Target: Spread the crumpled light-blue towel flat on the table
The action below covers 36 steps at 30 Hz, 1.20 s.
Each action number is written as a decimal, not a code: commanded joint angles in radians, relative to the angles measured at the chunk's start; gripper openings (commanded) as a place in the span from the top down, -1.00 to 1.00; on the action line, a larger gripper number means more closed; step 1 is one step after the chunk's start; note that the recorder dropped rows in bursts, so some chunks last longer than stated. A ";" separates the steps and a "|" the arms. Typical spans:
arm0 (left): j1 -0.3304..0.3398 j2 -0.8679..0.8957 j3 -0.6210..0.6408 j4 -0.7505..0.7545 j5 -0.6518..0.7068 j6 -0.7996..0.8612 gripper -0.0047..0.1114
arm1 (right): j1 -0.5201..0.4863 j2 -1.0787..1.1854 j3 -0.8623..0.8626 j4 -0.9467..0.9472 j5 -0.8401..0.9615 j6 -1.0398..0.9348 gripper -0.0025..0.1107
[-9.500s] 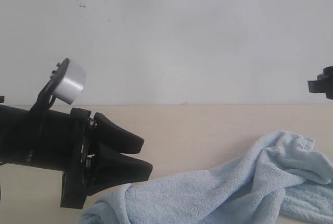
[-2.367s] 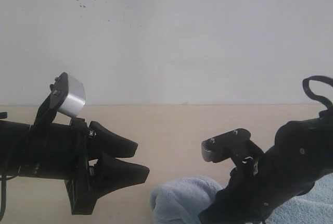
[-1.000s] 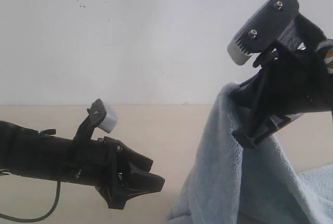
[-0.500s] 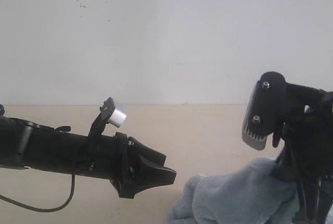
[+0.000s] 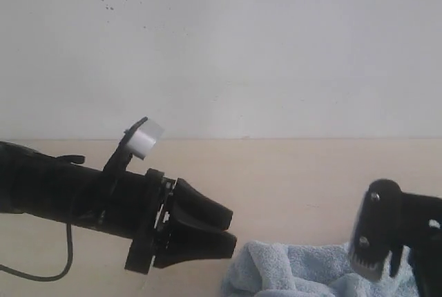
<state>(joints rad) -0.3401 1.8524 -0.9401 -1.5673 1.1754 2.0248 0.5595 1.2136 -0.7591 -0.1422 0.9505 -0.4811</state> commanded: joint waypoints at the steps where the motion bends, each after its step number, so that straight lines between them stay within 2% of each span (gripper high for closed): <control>1: 0.004 -0.045 -0.005 0.133 -0.194 -0.010 -0.07 | -0.001 -0.007 -0.001 0.006 -0.350 0.133 -0.17; 4: 0.004 -0.052 -0.005 0.115 -0.252 0.032 -0.07 | -0.001 -0.005 -0.001 0.031 -0.522 0.371 -0.16; 6: -0.001 -0.048 -0.005 0.101 -0.223 0.108 -0.07 | -0.003 0.003 0.011 0.026 -0.534 0.431 -0.16; 10: -0.058 -0.046 -0.022 0.097 -0.237 0.108 -0.07 | -0.034 0.072 0.048 0.015 -0.524 0.602 -0.14; 18: -0.216 -0.041 -0.038 0.265 -0.301 0.108 -0.07 | -0.042 0.282 0.005 0.010 -0.422 0.638 -0.02; 23: -0.241 -0.041 -0.038 0.256 -0.320 0.108 -0.07 | -0.042 0.338 -0.002 0.051 -0.419 0.638 -0.02; 27: -0.241 -0.041 -0.038 0.220 -0.320 0.108 -0.07 | -0.042 0.354 -0.002 0.142 -0.436 0.562 -0.02; 36: -0.241 -0.041 -0.038 0.218 -0.346 0.108 -0.07 | -0.041 0.350 -0.049 0.585 -0.332 0.117 -0.02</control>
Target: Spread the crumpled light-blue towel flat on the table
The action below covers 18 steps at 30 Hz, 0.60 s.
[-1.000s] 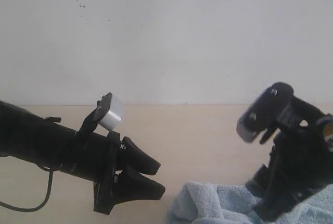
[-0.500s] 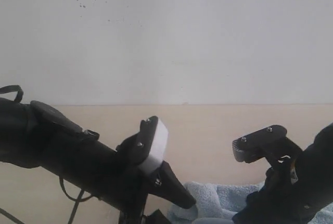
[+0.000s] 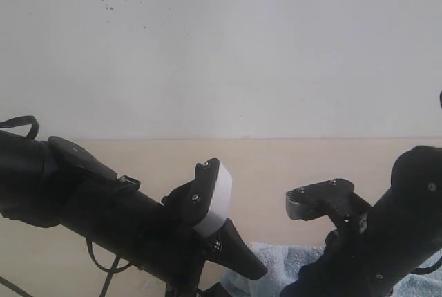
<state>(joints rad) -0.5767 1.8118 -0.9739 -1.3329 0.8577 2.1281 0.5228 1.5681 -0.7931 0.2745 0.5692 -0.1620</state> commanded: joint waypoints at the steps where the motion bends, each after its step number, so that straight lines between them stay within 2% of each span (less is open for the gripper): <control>1: -0.004 -0.001 -0.004 -0.017 -0.043 0.004 -0.07 | -0.004 -0.004 -0.015 0.209 0.066 -0.246 -0.02; 4: -0.004 -0.001 -0.004 -0.017 -0.069 0.004 -0.07 | -0.004 -0.004 -0.015 0.296 0.103 -0.348 -0.02; 8: -0.005 -0.001 -0.004 0.011 -0.039 0.004 -0.07 | -0.004 -0.004 -0.028 0.303 0.101 -0.361 -0.02; 12: -0.037 -0.001 -0.004 0.091 -0.032 0.004 -0.07 | -0.004 -0.026 -0.101 0.273 0.161 -0.363 -0.02; 14: -0.067 -0.001 -0.004 0.116 -0.046 0.004 -0.09 | -0.006 -0.055 -0.140 0.216 0.194 -0.363 -0.02; 16: -0.110 -0.001 -0.004 0.142 -0.090 0.006 -0.20 | -0.006 -0.082 -0.162 0.126 0.210 -0.328 -0.02; 17: -0.133 -0.001 -0.004 0.150 -0.127 0.006 -0.25 | -0.006 -0.089 -0.167 0.071 0.210 -0.295 -0.02; 18: -0.179 -0.001 -0.004 0.164 -0.249 0.006 -0.37 | -0.006 -0.101 -0.168 -0.110 0.203 -0.147 -0.02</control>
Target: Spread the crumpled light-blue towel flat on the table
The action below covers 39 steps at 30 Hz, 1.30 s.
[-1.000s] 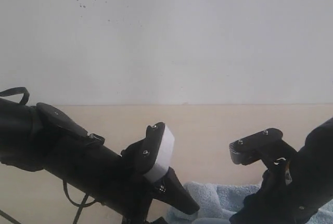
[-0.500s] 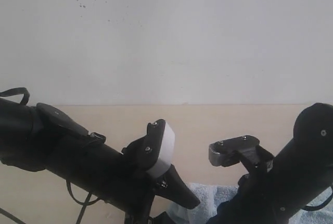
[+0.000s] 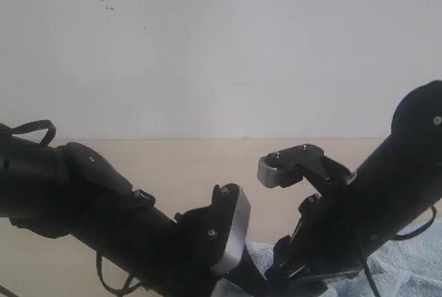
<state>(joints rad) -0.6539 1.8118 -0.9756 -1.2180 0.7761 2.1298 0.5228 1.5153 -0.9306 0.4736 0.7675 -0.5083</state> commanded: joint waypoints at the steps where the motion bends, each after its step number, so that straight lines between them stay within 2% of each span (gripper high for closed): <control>1: -0.117 0.002 -0.003 0.052 -0.220 0.005 -0.40 | -0.006 -0.048 -0.031 -0.403 0.005 0.285 -0.02; 3: -0.146 0.009 -0.003 0.052 -0.317 0.005 -0.42 | -0.006 -0.048 -0.028 -0.665 0.010 0.589 -0.02; 5: -0.156 0.028 -0.011 0.048 -0.339 0.003 -0.42 | -0.006 -0.048 -0.020 -0.909 0.043 0.830 -0.02; 8: -0.156 0.084 -0.044 0.048 -0.308 0.003 -0.42 | -0.006 -0.048 -0.020 -1.100 0.120 1.026 -0.02; 13: -0.156 0.170 -0.098 0.045 -0.272 0.003 -0.41 | -0.006 -0.048 -0.020 -1.106 0.098 1.033 -0.02; 16: -0.157 0.158 -0.107 -0.041 -0.267 0.003 -0.32 | -0.006 -0.048 -0.020 -1.106 0.074 1.043 -0.02; 21: -0.157 0.133 -0.105 -0.045 -0.185 -0.016 -0.21 | -0.006 -0.048 -0.020 -1.106 0.072 1.058 -0.02; 24: -0.157 0.150 -0.103 -0.026 -0.189 -0.028 -0.21 | -0.006 -0.048 -0.020 -1.104 0.074 1.068 -0.02; 29: -0.157 0.173 -0.103 -0.049 -0.298 -0.028 -0.21 | -0.006 -0.048 -0.020 -1.083 0.078 1.074 -0.02; 31: -0.157 0.173 -0.103 -0.062 -0.302 -0.028 -0.19 | -0.006 -0.048 -0.020 -1.083 0.080 1.074 -0.02; 34: -0.157 0.173 -0.105 -0.087 -0.289 -0.028 -0.01 | -0.006 -0.048 -0.020 -1.083 0.077 1.074 -0.02; 39: -0.157 0.173 -0.105 -0.095 -0.277 -0.028 0.56 | -0.006 -0.048 -0.020 -1.083 0.069 1.074 -0.02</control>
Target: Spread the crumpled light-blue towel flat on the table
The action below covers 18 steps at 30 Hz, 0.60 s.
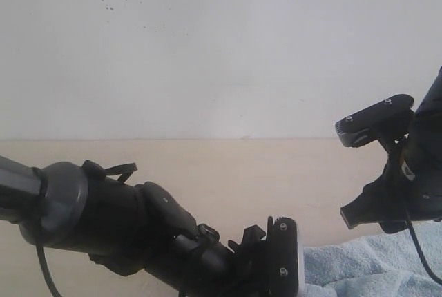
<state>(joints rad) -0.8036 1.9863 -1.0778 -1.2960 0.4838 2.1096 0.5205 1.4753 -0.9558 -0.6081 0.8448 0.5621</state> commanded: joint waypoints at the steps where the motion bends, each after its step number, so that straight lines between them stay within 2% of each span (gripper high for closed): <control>1: -0.008 -0.003 -0.002 -0.017 0.020 -0.008 0.67 | -0.003 -0.008 0.006 -0.001 -0.009 0.004 -0.02; 3: -0.008 -0.016 -0.002 -0.017 0.038 -0.008 0.85 | -0.003 -0.008 0.006 -0.003 -0.008 0.004 -0.02; 9: -0.008 -0.124 -0.002 -0.017 0.070 -0.022 0.85 | -0.003 -0.008 0.006 -0.014 -0.027 0.004 -0.02; 14: -0.008 -0.250 -0.002 0.002 0.070 -0.255 0.85 | -0.003 -0.008 0.032 -0.034 -0.055 0.004 -0.02; 16: -0.008 -0.292 -0.002 0.065 0.070 -0.364 0.85 | -0.003 -0.007 0.067 -0.051 -0.079 0.004 -0.02; 18: -0.008 -0.335 -0.002 0.199 0.070 -0.487 0.85 | -0.003 -0.005 0.100 -0.053 -0.097 0.010 -0.02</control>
<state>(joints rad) -0.8036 1.7038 -1.0778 -1.2273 0.5381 1.7857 0.5205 1.4747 -0.8971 -0.6431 0.7735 0.5621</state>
